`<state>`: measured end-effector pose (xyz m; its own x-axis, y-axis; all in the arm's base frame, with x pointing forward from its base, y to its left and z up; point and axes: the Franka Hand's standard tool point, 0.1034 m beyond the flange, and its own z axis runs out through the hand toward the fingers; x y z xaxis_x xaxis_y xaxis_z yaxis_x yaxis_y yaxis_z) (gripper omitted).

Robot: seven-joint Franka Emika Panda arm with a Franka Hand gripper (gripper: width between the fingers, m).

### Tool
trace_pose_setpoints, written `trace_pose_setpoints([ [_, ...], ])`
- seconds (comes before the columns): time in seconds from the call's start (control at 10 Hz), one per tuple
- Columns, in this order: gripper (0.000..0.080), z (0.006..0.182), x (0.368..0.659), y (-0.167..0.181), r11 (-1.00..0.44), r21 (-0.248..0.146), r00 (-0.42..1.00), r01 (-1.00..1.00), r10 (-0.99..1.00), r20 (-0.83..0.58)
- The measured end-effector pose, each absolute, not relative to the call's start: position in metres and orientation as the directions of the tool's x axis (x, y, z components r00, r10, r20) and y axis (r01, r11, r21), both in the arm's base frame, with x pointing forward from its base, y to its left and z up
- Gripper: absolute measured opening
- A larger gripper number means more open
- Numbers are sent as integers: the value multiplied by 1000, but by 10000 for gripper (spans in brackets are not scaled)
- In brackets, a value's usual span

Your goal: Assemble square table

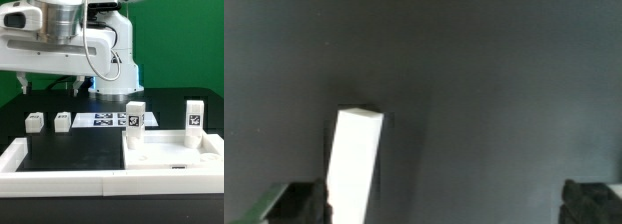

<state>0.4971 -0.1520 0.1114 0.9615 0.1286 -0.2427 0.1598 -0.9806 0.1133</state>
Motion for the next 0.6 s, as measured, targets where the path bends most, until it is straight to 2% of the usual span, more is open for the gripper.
trace_pose_setpoints([
  [0.4,649,110,495,-157,-981,112,961,162,130,-246],
  [0.5,649,108,486,-159,-990,79,961,115,90,-263],
  [0.6,649,102,475,-158,-993,73,962,92,70,-262],
])
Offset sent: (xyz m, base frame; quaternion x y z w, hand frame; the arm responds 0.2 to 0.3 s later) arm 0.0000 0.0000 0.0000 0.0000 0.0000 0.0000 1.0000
